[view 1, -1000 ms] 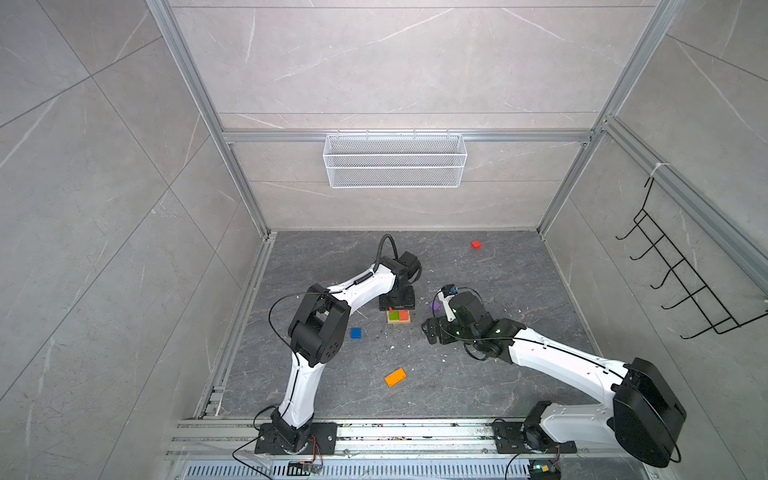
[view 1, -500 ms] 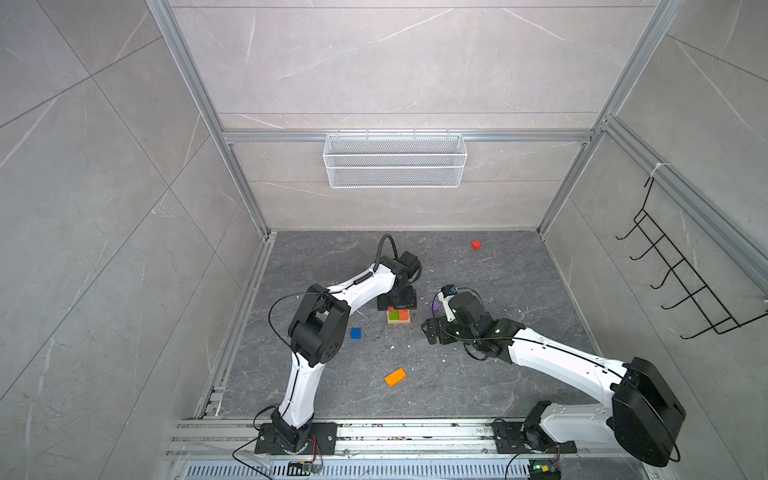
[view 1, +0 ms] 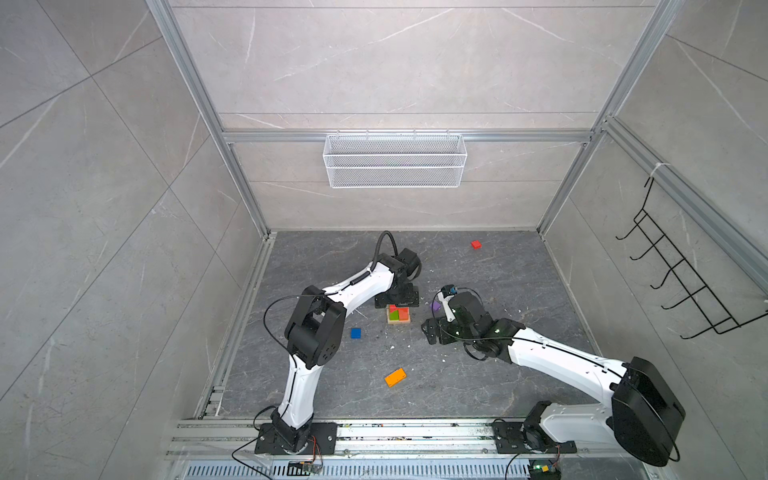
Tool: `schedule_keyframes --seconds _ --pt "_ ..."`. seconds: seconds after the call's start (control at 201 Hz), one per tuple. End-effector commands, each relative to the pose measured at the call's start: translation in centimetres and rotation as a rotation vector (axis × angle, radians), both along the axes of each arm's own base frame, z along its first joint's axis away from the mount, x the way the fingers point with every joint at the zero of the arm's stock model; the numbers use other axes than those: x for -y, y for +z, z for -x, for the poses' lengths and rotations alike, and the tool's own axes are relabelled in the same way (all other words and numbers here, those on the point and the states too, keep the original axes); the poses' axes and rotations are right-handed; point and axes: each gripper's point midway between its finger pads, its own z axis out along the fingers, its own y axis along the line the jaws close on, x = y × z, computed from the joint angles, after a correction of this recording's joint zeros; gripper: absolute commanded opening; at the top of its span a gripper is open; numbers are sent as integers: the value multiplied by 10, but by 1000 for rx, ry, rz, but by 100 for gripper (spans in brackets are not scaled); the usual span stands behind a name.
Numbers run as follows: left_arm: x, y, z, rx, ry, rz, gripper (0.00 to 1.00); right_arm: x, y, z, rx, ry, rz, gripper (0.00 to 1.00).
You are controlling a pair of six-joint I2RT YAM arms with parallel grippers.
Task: Build the wood block tower
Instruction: 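Lower the red arch onto the green and orange bars and open the left gripper, then swing the left gripper back toward the yellow-orange bar on the table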
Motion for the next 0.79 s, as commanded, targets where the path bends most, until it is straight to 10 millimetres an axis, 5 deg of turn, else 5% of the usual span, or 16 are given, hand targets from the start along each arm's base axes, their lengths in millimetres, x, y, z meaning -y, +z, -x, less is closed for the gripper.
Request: schedule_keyframes --seconds 0.0,0.443,0.787 --pt "-6 41 6 53 -19 42 92 -4 8 -2 10 1 -11 97" --pt "-21 53 58 -2 54 97 93 -7 11 -10 59 -16 -42 97" --pt "-28 30 120 -85 184 155 91 -2 0 -21 84 -116 -77 96"
